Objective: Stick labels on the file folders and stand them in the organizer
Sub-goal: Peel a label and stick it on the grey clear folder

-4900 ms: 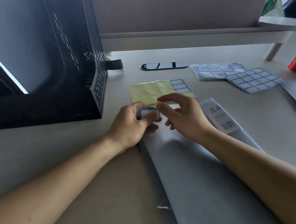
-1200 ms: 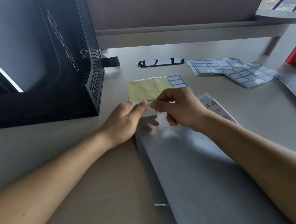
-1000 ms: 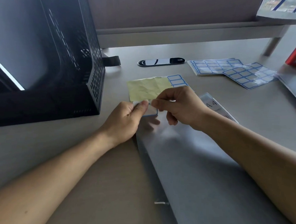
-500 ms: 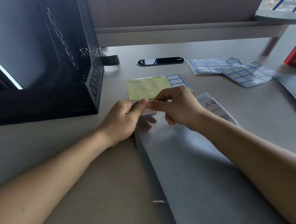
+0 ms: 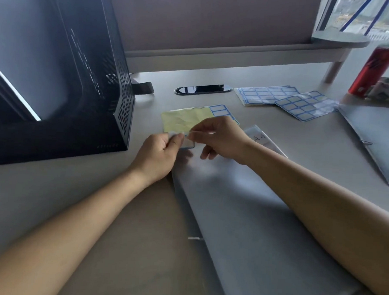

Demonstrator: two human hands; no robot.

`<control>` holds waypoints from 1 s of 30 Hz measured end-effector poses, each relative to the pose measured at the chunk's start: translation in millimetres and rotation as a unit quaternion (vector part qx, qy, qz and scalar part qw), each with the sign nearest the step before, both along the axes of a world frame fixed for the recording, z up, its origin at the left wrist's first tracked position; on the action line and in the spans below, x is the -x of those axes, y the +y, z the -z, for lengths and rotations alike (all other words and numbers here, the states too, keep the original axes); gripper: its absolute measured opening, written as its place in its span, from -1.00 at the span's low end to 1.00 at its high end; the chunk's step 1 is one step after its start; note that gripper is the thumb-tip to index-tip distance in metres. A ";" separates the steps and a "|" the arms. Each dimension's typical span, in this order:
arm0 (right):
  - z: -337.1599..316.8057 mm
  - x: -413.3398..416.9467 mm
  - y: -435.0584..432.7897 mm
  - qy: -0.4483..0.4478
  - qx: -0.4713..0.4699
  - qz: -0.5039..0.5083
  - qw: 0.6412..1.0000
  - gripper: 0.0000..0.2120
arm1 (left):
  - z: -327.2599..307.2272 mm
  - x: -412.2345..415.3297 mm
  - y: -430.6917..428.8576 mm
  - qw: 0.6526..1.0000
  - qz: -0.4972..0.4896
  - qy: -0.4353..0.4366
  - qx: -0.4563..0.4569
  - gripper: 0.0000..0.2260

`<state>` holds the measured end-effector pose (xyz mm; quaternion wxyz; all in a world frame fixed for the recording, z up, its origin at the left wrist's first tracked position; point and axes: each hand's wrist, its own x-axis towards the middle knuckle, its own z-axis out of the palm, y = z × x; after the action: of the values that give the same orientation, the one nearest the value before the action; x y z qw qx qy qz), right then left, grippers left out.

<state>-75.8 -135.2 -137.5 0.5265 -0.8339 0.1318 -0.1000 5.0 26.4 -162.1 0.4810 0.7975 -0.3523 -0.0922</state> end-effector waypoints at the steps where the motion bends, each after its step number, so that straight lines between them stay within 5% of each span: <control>1: -1.8 1.0 -0.3 0.002 -0.014 0.001 1.000 -0.82 | -3.3 2.9 0.8 0.999 -0.022 -0.014 -0.021 -0.69; 3: -8.1 2.7 -5.5 0.009 -0.013 -0.007 1.000 -0.77 | -11.3 10.5 4.4 0.995 -0.073 -0.020 -0.068 -0.74; 6: -26.9 7.9 -21.5 0.050 0.142 -0.019 0.988 -0.82 | -17.0 25.4 20.8 0.987 -0.087 -0.012 -0.137 -0.55; 12: -63.9 48.2 -61.1 0.151 0.424 0.021 0.893 -0.66 | -30.4 72.8 46.5 0.981 -0.030 0.155 -0.113 -0.51; 19: -30.8 110.0 -72.9 0.275 0.310 0.107 0.904 -0.42 | -31.6 108.1 43.6 0.961 0.053 0.196 -0.189 -0.30; 26: -14.9 126.8 -61.1 0.192 0.196 0.135 0.952 -0.64 | -41.9 125.9 30.3 0.958 -0.047 0.276 0.061 -0.62; 30: -13.0 122.0 -46.4 0.108 0.094 0.183 0.973 -0.78 | -55.6 126.3 34.6 0.951 -0.106 0.264 0.118 -0.51</control>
<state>-197.8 -181.6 -124.6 0.4007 -0.8475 0.3283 -0.1156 -121.3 61.0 -106.6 0.6546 0.7150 -0.1340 -0.2059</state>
